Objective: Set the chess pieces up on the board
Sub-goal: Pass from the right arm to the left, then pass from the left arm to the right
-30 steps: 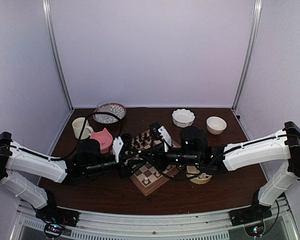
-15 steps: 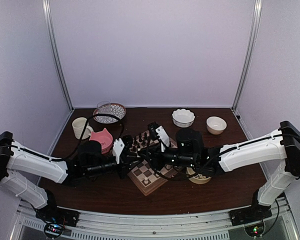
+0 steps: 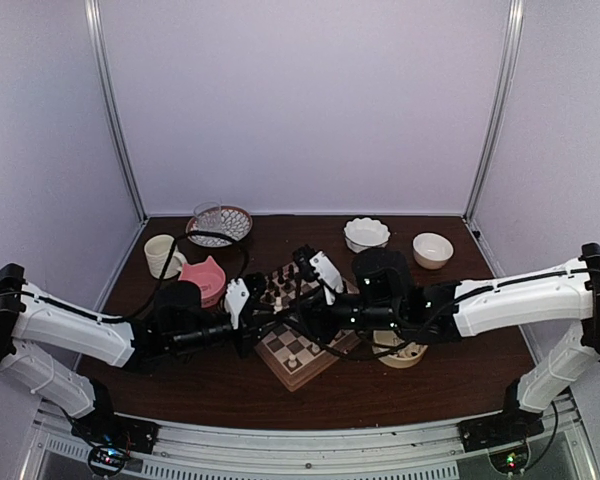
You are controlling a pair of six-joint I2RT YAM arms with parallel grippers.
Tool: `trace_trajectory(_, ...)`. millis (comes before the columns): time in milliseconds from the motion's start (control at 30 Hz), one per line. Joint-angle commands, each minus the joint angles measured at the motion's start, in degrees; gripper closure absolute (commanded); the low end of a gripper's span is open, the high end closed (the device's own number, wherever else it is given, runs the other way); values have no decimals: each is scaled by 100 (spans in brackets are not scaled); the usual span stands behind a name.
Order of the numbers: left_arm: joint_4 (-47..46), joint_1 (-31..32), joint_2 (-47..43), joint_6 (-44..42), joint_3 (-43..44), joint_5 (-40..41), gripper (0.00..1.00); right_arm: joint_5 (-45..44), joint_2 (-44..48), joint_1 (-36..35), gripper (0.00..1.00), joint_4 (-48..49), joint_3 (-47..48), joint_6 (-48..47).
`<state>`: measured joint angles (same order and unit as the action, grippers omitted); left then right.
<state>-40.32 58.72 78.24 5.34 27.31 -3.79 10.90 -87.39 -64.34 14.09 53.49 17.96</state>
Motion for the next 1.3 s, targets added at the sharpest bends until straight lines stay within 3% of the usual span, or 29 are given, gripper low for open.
trace_trajectory(0,-941,12,-31,-421,-261,25,92,-7,537,25,53,-1204,493,-74)
trace_trajectory(400,-1124,143,280,-1047,-208,-72,92,475,303,268,53,-2551,1207,221)
trace_trajectory(667,-343,532,426,-1698,173,1153,93,372,-184,272,54,-3025,1583,454)
trace_trajectory(833,-70,602,544,-1800,342,1464,93,432,-345,276,56,-2958,1613,573)
trace_trajectory(1267,115,965,804,-2279,600,2250,91,571,-532,411,76,-2831,1564,847)
